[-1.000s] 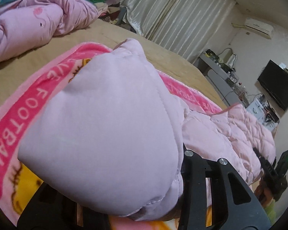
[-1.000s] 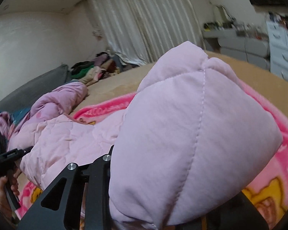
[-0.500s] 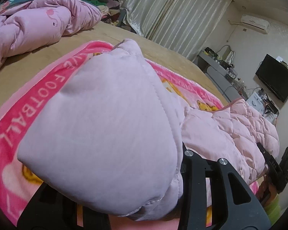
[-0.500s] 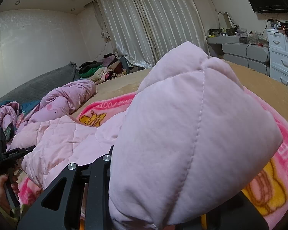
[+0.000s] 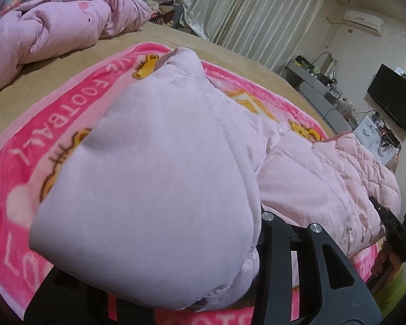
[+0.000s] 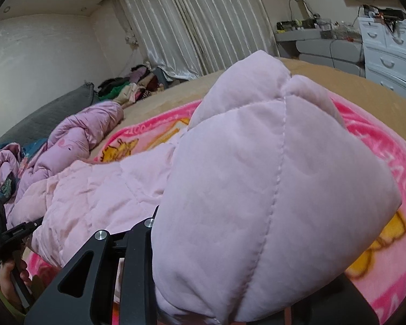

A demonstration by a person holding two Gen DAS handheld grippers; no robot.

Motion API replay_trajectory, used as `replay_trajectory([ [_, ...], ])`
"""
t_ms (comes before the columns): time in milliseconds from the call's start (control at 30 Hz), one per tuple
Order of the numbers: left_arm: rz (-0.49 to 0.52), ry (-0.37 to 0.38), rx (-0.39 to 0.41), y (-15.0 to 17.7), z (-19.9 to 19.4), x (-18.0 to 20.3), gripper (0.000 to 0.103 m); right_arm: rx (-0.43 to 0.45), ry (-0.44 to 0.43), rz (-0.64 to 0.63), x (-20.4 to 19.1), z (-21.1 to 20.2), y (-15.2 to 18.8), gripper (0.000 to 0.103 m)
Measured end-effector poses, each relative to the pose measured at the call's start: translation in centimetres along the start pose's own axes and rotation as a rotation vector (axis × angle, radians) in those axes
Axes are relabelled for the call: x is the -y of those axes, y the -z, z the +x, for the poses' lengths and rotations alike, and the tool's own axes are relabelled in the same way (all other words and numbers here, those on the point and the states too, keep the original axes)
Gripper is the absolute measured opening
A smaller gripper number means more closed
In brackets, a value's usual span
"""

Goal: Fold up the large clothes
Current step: 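Lower the folded bundle onto the blanket and open both tools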

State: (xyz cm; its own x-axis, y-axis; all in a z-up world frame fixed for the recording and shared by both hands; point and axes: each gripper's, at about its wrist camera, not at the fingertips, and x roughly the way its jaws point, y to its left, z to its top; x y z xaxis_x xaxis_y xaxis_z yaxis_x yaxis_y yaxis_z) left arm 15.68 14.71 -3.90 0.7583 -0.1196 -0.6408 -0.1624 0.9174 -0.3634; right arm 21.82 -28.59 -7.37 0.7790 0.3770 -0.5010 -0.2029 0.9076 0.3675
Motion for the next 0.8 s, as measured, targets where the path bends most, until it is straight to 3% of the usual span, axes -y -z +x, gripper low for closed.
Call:
replay_trajectory([
  [433,0.021,-0.031,-0.020,1.2,0.9,-0.5,0.039,-0.115,0.072,0.088,1.6,2.6,2.1,0.035],
  [633,0.010,-0.036,-0.031,1.6,1.1,-0.9,0.044,-0.163,0.015,0.242,3.9,2.9,2.6,0.056],
  [667,0.007,-0.036,-0.032,1.7,1.0,-0.9,0.044,-0.172,0.012,0.277,4.0,3.0,2.6,0.064],
  [700,0.003,-0.034,-0.035,1.7,1.0,-0.9,0.044,-0.179,0.022,0.295,4.3,2.8,2.7,0.079],
  [767,-0.003,-0.030,-0.040,1.9,1.0,-1.0,0.047,-0.187,0.044,0.319,5.1,2.3,3.0,0.093],
  [800,-0.008,-0.029,-0.044,1.9,0.9,-1.2,0.048,-0.193,0.041,0.331,5.4,1.9,3.1,0.093],
])
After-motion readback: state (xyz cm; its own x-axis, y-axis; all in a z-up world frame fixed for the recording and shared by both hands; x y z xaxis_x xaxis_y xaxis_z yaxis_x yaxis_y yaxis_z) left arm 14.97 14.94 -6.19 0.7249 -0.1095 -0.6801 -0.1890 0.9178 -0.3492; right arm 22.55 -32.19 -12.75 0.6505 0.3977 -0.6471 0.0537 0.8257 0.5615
